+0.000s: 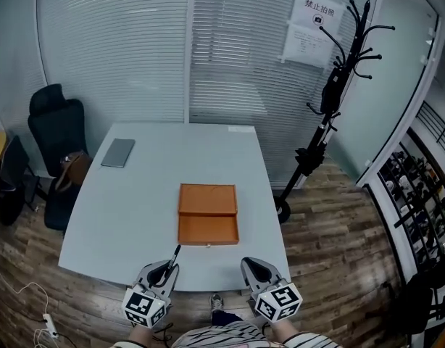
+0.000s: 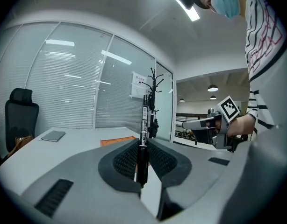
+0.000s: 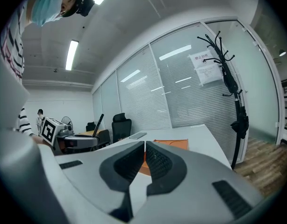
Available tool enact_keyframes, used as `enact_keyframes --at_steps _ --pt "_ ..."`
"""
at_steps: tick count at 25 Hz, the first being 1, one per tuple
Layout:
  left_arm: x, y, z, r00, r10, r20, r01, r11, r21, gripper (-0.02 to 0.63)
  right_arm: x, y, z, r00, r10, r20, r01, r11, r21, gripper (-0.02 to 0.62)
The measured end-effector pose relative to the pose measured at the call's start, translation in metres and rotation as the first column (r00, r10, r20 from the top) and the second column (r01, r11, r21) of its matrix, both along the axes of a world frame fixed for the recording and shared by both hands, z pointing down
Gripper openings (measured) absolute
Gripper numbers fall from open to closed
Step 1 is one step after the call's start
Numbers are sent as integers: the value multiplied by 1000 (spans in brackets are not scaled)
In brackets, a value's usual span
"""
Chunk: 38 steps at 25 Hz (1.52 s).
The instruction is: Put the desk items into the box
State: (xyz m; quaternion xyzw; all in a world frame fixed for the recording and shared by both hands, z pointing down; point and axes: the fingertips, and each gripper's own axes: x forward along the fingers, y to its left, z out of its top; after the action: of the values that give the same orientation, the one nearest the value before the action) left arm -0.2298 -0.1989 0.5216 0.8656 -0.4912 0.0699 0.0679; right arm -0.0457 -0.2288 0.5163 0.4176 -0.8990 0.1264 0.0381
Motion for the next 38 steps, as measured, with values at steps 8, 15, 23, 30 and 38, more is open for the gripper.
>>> enact_keyframes --at_steps 8,15,23,30,38 --pt "28 -79 15 993 63 96 -62 998 -15 64 13 -58 6 1000 -12 20 13 1000 -1 26" --pt "48 -135 43 957 159 244 -150 987 -55 64 18 -91 17 1000 -13 24 14 1000 -19 26" --pt "52 -183 79 903 241 357 -206 969 -133 64 25 -119 27 1000 13 19 -12 999 -41 26" --pt "62 -204 118 831 319 456 -233 944 -235 64 29 -133 35 1000 20 14 -20 998 -56 26" --pt "77 -216 156 701 447 556 -283 890 -358 64 32 -148 41 1000 25 19 -23 997 -80 26"
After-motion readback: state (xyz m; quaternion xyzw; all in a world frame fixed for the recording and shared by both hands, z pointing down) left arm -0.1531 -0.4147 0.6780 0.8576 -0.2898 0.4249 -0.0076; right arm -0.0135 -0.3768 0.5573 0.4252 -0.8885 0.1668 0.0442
